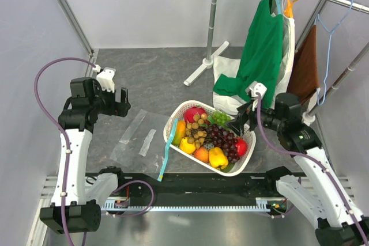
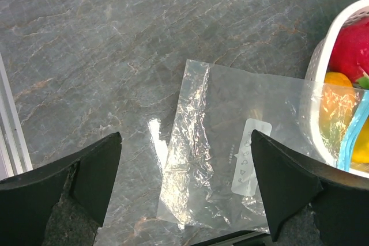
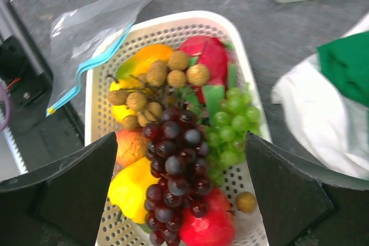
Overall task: Place the food in the zip-top bag and seal the zipper
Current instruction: Pick up the zipper food storage bag at the center of the board.
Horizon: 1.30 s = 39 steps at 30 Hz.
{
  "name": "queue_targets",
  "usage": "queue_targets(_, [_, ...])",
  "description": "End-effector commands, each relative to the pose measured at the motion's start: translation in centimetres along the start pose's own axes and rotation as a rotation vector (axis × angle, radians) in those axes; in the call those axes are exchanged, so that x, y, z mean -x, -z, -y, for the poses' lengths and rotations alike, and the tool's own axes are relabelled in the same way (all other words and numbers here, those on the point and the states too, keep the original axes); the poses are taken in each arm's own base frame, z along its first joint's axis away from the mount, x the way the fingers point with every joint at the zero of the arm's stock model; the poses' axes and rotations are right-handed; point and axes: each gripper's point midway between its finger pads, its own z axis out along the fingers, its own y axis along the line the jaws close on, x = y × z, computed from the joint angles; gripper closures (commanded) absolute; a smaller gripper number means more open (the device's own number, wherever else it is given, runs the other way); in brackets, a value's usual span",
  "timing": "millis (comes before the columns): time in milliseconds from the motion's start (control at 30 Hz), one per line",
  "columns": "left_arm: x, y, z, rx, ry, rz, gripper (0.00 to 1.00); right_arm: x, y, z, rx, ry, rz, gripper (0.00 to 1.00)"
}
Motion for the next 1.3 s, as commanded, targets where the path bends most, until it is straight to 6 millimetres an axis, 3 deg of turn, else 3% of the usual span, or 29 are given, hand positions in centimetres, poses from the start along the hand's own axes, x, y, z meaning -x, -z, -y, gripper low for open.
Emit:
queue_targets(0, [1.5,0.6,-0.6,0.044,0.046,0.025,0.00,-0.2,-1.8,-1.2,0.062,0.019,-0.025,0.02])
queue_targets(133, [1.2,0.4,-0.2,0.028,0.086,0.015,0.00,-0.2,-3.9,-3.6,0.155,0.063,-0.072,0.02])
queue_targets(167, [1.0,0.1,-0.1,0.024,0.094,0.010,0.00,0.5,-4.3,-4.0,0.170,0.083,-0.062,0.02])
queue_targets(200, [1.0,0.1,-0.1,0.024,0.103,0.011,0.00,0.1,-5.5,-4.3,0.188,0.082,-0.095,0.02])
queue_targets(233, [1.0,0.0,-0.1,0.026,0.120,0.013,0.00,0.2,-6.2,-5.8,0.233,0.103,-0.107,0.02])
queue_targets(267, [0.9,-0.2,0.0,0.025,0.131,0.010,0.00,1.7,-6.8,-6.4,0.244,0.128,-0.086,0.02])
queue_targets(300, [0.9,-0.2,-0.2,0.033,0.145,0.014,0.00,1.2,-8.2,-7.4,0.276,0.130,-0.122,0.02])
queue_targets(367, [0.8,-0.4,-0.3,0.044,0.167,0.012,0.00,2.3,-10.3,-8.1,0.287,0.123,-0.138,0.02])
queue_targets(400, [0.9,-0.2,-0.2,0.047,0.169,0.021,0.00,2.6,-11.0,-8.7,0.298,0.085,-0.151,0.02])
queue_targets(433, [0.8,-0.3,-0.3,0.049,0.175,0.018,0.00,4.2,-11.7,-9.1,0.300,0.057,-0.133,0.02])
queue_targets(467, [0.8,-0.3,-0.3,0.052,0.179,0.021,0.00,3.4,-13.4,-8.9,0.296,0.007,-0.179,0.02])
queue_targets(633, [0.2,-0.3,-0.7,0.081,0.188,0.017,0.00,3.9,-17.2,-9.3,0.268,-0.174,-0.220,0.02])
queue_targets(767, [0.5,-0.5,-2.6,0.181,0.186,0.026,0.00,1.0,-18.7,-10.3,0.268,-0.259,-0.300,0.05])
queue_targets(867, [0.3,-0.9,-3.4,0.211,0.177,0.007,0.00,-1.0,-19.3,-11.2,0.281,-0.268,-0.347,0.14])
queue_targets(1267, [0.6,-1.2,-3.7,0.231,0.217,0.004,0.00,-4.7,-21.9,-10.7,0.200,-0.406,-0.441,0.22])
